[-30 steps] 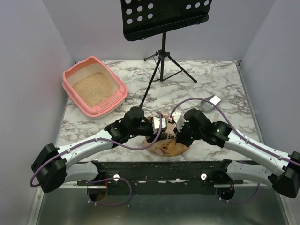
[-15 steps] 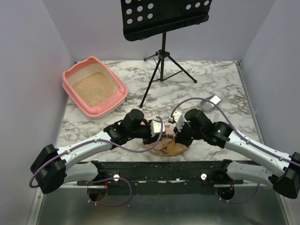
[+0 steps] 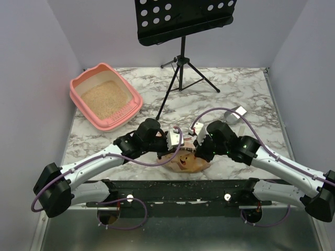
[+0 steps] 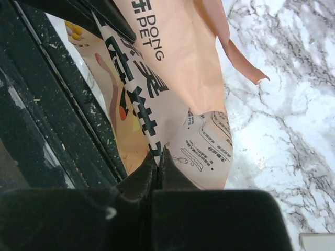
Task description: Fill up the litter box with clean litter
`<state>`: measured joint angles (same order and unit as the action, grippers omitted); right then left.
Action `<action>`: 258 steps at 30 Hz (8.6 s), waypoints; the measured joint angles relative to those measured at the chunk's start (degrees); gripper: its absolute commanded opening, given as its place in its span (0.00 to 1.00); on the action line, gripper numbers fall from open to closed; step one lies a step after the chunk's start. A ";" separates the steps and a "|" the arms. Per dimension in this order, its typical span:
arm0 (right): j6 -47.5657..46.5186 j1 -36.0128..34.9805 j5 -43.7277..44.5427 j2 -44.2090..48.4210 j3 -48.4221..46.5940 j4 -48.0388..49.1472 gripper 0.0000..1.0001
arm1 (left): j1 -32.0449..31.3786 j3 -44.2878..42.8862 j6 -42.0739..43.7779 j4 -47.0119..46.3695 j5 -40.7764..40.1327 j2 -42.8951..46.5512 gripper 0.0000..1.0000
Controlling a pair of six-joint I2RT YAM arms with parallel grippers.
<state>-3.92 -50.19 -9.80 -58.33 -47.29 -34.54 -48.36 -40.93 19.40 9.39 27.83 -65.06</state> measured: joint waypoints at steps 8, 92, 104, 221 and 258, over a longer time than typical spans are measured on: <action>-0.96 0.04 2.69 -6.45 -5.01 3.23 0.01 | 1.90 -3.85 0.37 6.19 -8.37 2.21 0.00; -30.32 12.44 -14.80 -16.17 -10.34 5.97 0.01 | 3.82 4.44 -8.98 4.26 -20.94 14.67 0.00; -14.56 12.79 -5.60 -4.74 0.98 7.96 0.10 | 3.78 4.20 -3.98 -4.11 -9.99 5.57 0.00; 24.35 32.35 -24.87 10.67 -2.27 25.05 0.01 | 18.56 -20.98 -34.86 -5.20 -0.37 -5.18 0.45; 30.73 22.88 -32.11 0.24 -2.29 42.66 0.01 | 19.91 -9.22 -65.33 -43.12 23.19 -6.97 0.00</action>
<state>26.81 -27.31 -41.91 -58.08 -49.58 8.12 -28.45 -50.15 -45.93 -33.74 51.03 -72.03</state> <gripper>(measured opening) 0.012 0.116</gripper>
